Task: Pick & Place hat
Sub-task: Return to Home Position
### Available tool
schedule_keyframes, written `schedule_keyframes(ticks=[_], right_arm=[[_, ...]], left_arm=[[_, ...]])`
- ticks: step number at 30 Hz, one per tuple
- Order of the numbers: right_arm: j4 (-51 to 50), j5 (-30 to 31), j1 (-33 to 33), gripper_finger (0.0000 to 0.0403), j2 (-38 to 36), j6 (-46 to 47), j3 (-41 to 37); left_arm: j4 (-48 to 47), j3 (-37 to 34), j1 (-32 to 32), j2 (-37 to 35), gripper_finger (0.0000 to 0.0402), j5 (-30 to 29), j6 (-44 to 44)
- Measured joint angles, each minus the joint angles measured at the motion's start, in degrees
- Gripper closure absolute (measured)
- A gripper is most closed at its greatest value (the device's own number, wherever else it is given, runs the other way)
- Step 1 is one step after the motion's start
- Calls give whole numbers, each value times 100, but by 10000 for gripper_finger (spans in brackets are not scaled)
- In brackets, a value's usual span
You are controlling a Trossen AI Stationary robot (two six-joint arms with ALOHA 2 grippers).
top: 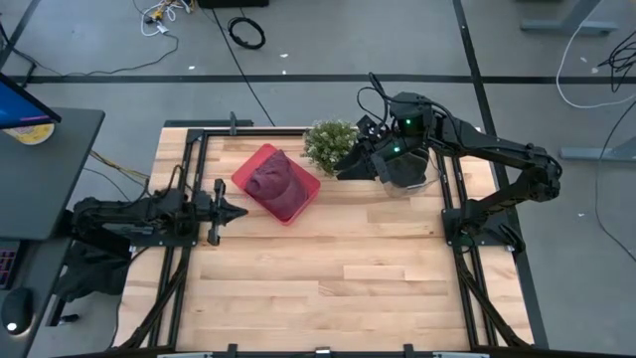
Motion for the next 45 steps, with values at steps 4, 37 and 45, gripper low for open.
schedule_keyframes(ticks=[4, 37, 45], right_arm=[[1, -3, 2, 134, 0, 0, 0], [1198, 1056, 328, 386, -2684, -25, -3052], [1389, 1731, 910, 395, -4268, 76, -4251]], left_arm=[[-45, -2, -2, 39, 400, 212, -135], [171, -15, -1, 248, 383, 143, -340], [177, -15, -2, 248, 383, 143, -340]])
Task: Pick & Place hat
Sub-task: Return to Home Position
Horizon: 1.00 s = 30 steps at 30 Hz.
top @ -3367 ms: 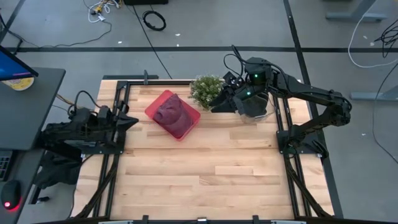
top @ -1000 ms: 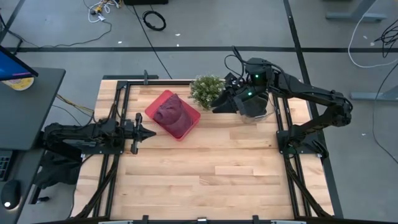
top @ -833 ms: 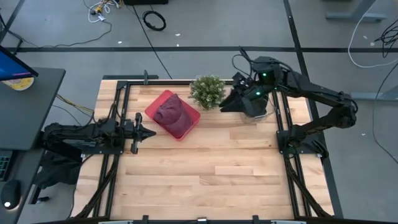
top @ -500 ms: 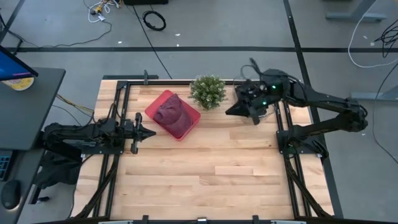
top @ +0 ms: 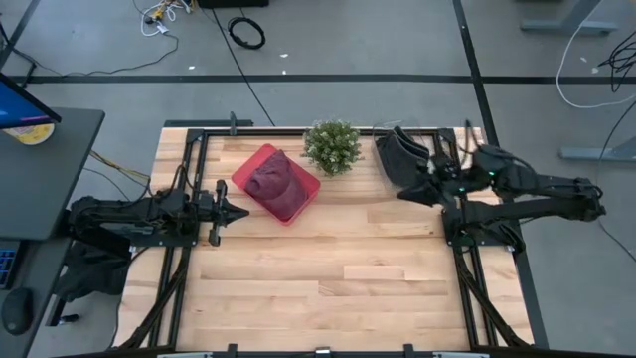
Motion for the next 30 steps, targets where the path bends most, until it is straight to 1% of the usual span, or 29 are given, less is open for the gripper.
schedule_keyframes(ticks=[7, 14, 20, 21, 24, 26, 30], right_arm=[[-90, 411, 130, 399, -1411, -68, -637], [-233, 413, 130, 401, -2608, 28, -1176], [-267, 420, 130, 402, -3486, 211, -1483], [-291, 420, 130, 402, -3597, 235, -1522], [-408, 392, 130, 402, -3601, 280, -1552], [-310, 353, 128, 402, -3588, 198, -1539], [-288, 372, 129, 403, -3601, 82, -1729]], left_arm=[[4, 0, 0, 0, 383, 2, 2], [4, 0, 0, 0, 383, 2, 4], [4, 0, 2, 0, 383, 2, 1], [4, 0, 1, 0, 383, 2, 3], [7, 0, 2, 0, 383, 4, 0], [5, 0, 2, 0, 383, 7, 4], [1, 0, 0, 0, 383, 7, 4]])
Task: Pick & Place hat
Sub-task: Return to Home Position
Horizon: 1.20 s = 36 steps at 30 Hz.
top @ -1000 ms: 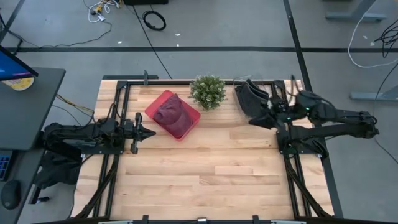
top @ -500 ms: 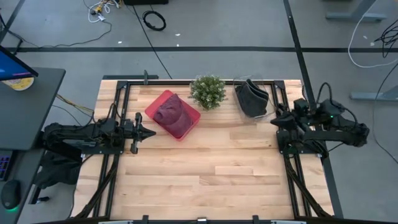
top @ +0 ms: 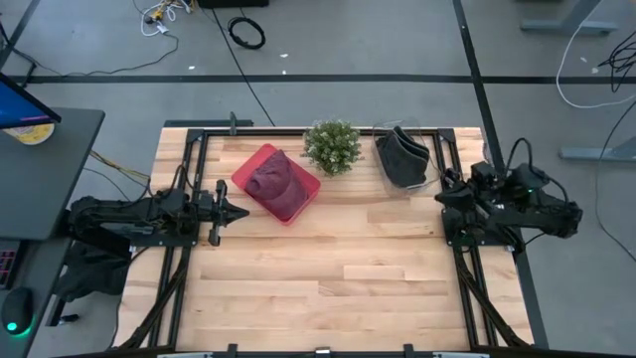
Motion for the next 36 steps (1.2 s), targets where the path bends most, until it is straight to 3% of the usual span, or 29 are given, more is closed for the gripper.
schedule_keyframes(ticks=[23, 30, 36], right_arm=[[3950, 48, -8, 403, -7, 563, -2500], [3560, 96, -107, 390, -7, 475, -2476], [2927, 197, -119, 378, 0, -761, -2476]], left_arm=[[-14, 0, 0, 0, 383, -3, -2], [-19, 0, 0, 0, 383, -3, 0], [-19, 0, 0, 0, 383, -3, -3]])
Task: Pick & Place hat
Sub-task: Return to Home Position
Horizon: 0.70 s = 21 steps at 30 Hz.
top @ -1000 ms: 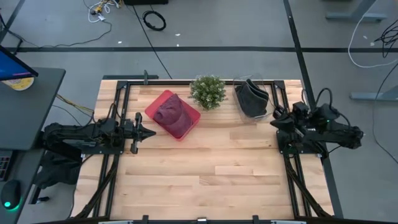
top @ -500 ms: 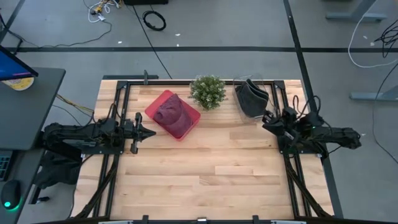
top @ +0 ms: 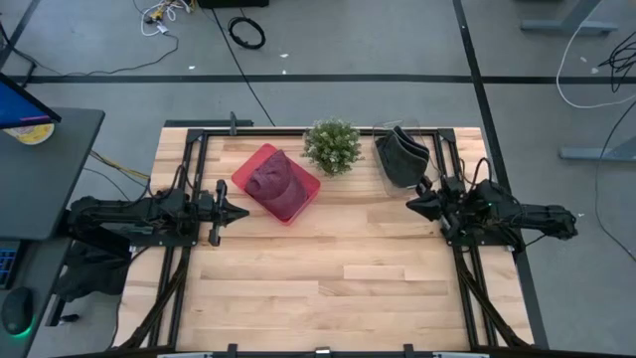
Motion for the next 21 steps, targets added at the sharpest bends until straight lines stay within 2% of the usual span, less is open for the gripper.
schedule_keyframes(ticks=[3, 6, 9, 16, 21], right_arm=[[31, -37, 40, 382, 2, -59, 0], [540, -295, 190, 394, 0, -451, 0], [780, -295, 379, 399, 0, -731, 0], [36, 775, 542, 401, 0, -1561, 0], [-468, 896, 540, 400, 0, -2124, 0]], left_arm=[[0, 0, 2, 0, 383, 0, 1], [0, 0, 1, 0, 383, 0, 3], [0, 0, 2, 0, 383, 0, 1], [0, 0, 2, 0, 383, 0, 1], [2, 0, 0, 0, 383, 0, 1]])
